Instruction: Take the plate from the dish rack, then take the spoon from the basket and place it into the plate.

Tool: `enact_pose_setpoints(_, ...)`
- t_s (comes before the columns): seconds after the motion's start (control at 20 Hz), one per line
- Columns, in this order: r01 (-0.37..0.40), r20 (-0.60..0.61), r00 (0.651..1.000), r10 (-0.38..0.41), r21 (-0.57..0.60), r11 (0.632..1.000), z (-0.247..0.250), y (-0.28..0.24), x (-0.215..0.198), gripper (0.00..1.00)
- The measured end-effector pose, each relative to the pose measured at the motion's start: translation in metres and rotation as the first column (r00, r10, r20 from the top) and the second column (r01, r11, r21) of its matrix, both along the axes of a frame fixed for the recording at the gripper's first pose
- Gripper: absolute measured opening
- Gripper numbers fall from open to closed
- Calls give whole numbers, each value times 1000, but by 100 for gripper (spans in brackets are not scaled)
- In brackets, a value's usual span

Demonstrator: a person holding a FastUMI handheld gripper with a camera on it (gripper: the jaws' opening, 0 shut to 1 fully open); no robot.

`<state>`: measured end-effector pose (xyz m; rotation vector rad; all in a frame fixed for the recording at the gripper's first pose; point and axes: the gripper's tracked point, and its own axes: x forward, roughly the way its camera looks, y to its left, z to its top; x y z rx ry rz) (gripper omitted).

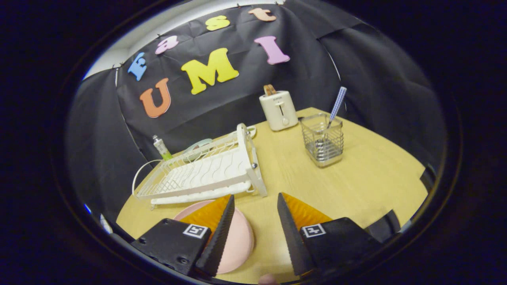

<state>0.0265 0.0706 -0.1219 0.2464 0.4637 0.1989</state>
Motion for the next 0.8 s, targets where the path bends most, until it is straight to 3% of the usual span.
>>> enact_pose_setpoints(0.15, 54, 123, 992, -42, -90, 994, 21, -36, 4, 99)
enact_pose_setpoints(0.5, 122, 342, 938, -63, -155, 980, 68, -111, 40, 100)
enact_pose_setpoints(0.8, 101, 329, 943, -44, -157, 983, 64, -152, 99, 100)
